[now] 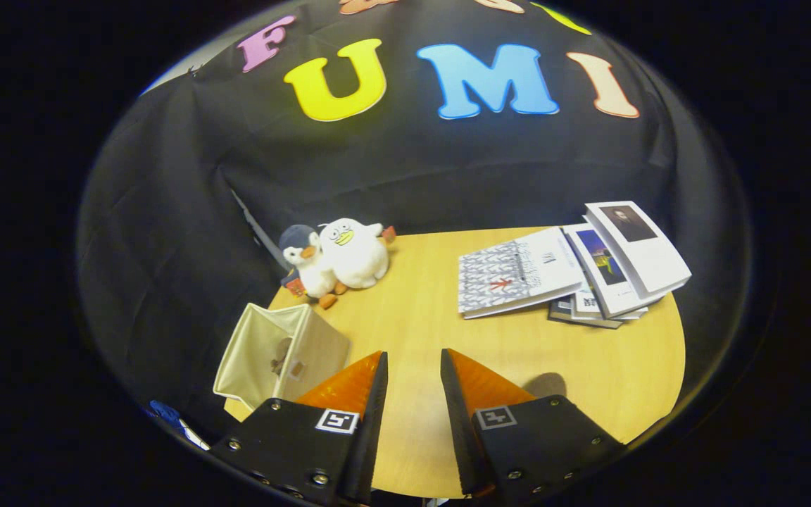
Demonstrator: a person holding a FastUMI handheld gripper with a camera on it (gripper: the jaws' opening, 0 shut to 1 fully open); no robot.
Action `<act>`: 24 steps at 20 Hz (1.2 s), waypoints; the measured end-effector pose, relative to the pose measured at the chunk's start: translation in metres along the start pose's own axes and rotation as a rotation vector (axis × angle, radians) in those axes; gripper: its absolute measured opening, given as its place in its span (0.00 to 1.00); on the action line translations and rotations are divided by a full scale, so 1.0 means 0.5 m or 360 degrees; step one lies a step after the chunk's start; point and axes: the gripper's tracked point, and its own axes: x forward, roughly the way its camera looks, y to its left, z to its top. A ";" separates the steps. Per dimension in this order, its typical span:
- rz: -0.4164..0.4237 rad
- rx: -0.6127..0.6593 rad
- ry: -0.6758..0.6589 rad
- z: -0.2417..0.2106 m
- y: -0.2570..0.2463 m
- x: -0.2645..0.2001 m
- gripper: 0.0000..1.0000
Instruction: Open the storage box then place both shoes into the box .Put the left shoe in first, then the right shoe, with the right side of both shoes facing outward in a uniform manner.
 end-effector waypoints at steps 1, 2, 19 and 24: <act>-0.0036 0.0027 0.0001 -0.015 -0.035 -0.003 0.46; -0.0077 0.0053 0.0013 -0.034 -0.072 -0.004 0.46; -0.0280 0.0328 0.0423 -0.384 -0.333 0.073 0.72; -0.0269 0.0305 0.0495 -0.414 -0.340 0.105 0.72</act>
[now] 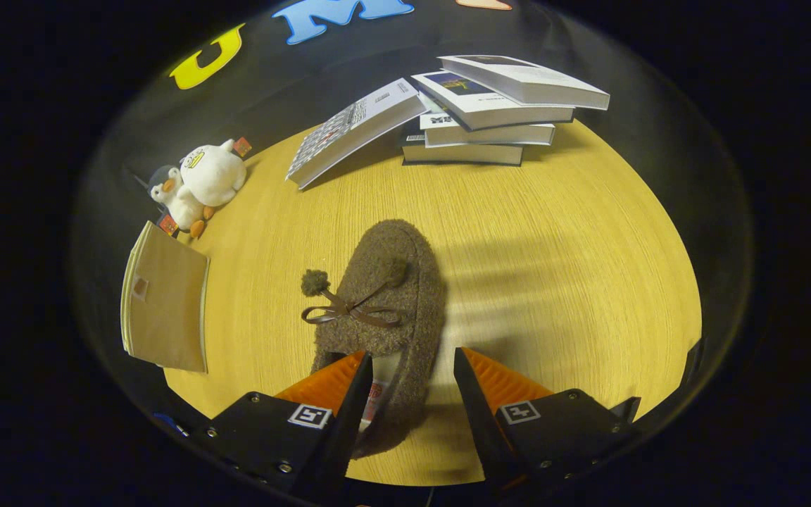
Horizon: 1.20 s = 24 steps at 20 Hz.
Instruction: Open the storage box then place both shoes into the box .Put the left shoe in first, then the right shoe, with the right side of both shoes facing outward in a uniform manner.
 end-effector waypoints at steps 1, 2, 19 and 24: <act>-0.0002 -0.0013 0.0008 -0.002 -0.002 0.004 0.72; -0.0023 -0.0015 0.0002 0.001 -0.009 0.010 0.72; 0.0266 -0.0034 -0.0100 0.133 0.210 -0.122 0.04; 0.0466 -0.0285 -0.0196 0.228 0.438 -0.203 0.04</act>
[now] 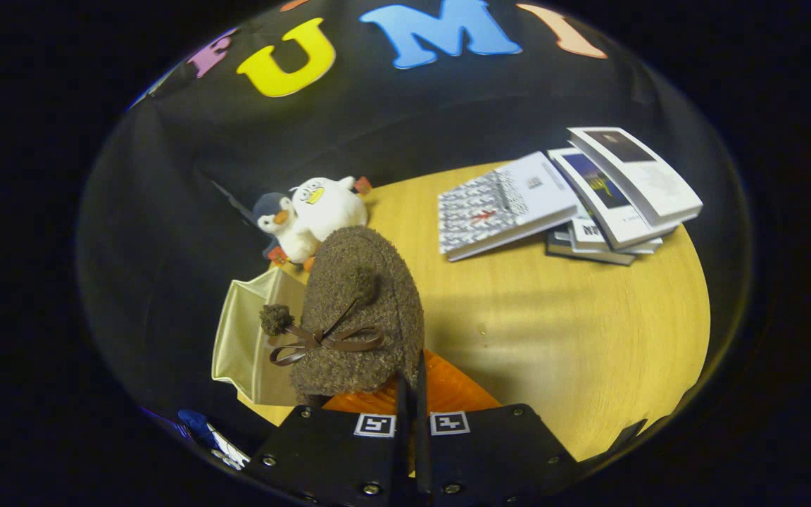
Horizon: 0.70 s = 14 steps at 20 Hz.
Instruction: Open the storage box then place both shoes into the box .Put the left shoe in first, then the right shoe, with the right side of both shoes facing outward in a uniform manner.
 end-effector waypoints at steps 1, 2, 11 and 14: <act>0.0025 -0.0063 0.0004 0.016 0.042 0.012 0.04; 0.0048 -0.0109 0.0014 0.026 0.082 0.025 0.04; 0.0243 -0.0435 0.0192 -0.003 0.393 0.177 0.04; 0.0265 -0.0545 0.0246 -0.035 0.458 0.228 0.04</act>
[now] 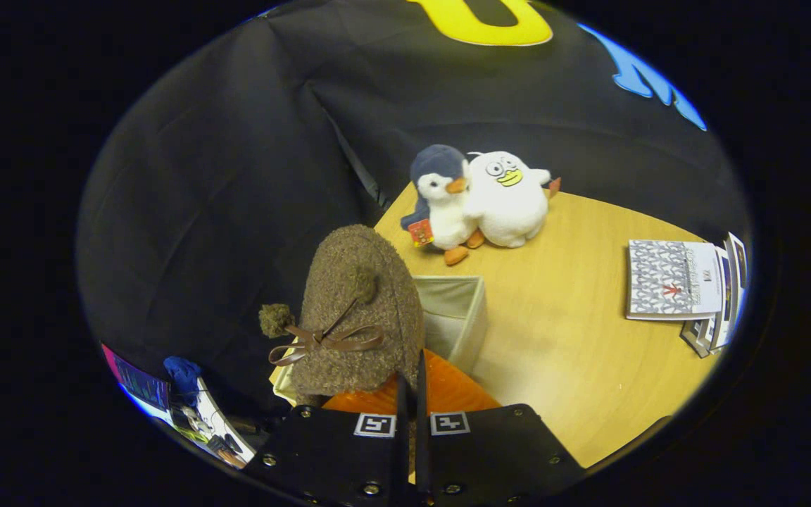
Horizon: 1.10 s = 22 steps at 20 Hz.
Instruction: Open the storage box then place both shoes into the box .Put the left shoe in first, then the right shoe, with the right side of both shoes facing outward in a uniform manner.
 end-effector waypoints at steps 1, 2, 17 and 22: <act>-0.0016 -0.0036 0.0020 0.000 0.012 0.024 0.04; -0.0047 -0.0069 0.0046 -0.004 0.016 0.047 0.04; -0.0179 -0.0223 0.0282 -0.066 0.013 0.162 0.27; -0.0168 -0.0154 -0.0184 -0.002 -0.031 -0.021 0.66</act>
